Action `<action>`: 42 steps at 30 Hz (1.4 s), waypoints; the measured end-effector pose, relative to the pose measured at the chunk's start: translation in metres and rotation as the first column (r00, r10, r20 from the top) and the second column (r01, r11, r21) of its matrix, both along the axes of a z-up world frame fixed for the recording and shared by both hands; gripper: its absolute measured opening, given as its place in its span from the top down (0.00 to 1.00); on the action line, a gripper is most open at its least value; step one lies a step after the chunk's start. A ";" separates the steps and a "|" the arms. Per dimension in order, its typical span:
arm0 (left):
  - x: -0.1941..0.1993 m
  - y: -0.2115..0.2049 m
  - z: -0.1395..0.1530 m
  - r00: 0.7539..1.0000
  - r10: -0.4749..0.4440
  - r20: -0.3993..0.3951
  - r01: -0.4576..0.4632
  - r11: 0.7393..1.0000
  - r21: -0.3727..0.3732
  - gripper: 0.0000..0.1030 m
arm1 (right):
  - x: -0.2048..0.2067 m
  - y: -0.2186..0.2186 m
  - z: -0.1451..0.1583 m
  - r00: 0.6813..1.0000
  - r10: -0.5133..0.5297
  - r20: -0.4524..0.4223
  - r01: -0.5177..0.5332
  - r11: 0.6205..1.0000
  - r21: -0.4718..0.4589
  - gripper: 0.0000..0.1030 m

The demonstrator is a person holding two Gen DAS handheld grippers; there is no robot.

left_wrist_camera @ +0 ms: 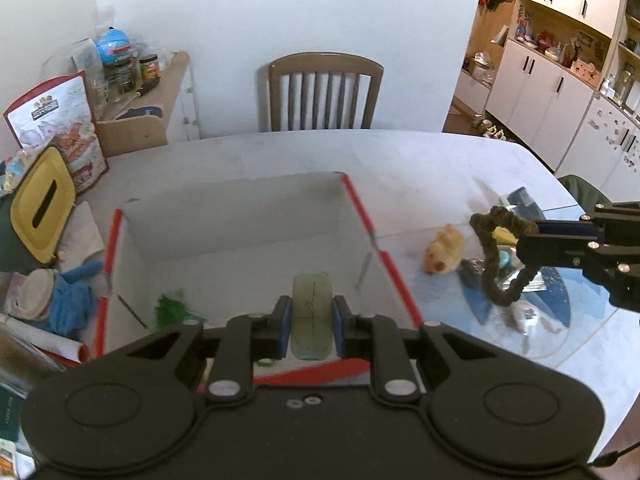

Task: Organize objects
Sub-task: 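Carry the cylinder and hair tie with both tools into the white box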

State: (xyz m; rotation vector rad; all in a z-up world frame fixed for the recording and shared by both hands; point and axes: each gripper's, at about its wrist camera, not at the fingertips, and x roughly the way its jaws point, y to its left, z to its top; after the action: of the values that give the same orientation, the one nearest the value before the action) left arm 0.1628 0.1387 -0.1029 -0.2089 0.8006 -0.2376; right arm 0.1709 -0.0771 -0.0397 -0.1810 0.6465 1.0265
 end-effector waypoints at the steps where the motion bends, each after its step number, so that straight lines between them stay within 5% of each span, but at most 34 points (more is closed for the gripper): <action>1: 0.003 0.004 -0.001 1.000 -0.003 -0.001 0.003 1.000 0.001 0.82 | 0.001 0.009 -0.001 1.000 0.002 -0.001 -0.002 1.000 -0.003 0.86; 24: 0.093 0.051 -0.073 0.991 -0.067 -0.112 0.077 0.993 0.085 0.82 | 0.039 0.148 -0.076 1.000 -0.026 -0.005 0.024 0.984 -0.179 0.86; 42: 0.134 0.032 -0.129 0.930 -0.180 -0.320 0.235 0.962 0.140 0.82 | 0.049 0.194 -0.140 0.995 0.021 -0.092 -0.055 0.920 -0.387 0.86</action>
State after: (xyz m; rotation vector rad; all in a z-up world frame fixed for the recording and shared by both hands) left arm 0.2967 0.1708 -0.2321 0.0098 1.1489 -0.3381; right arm 0.2202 0.1171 -0.1800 -0.5020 0.9280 0.9375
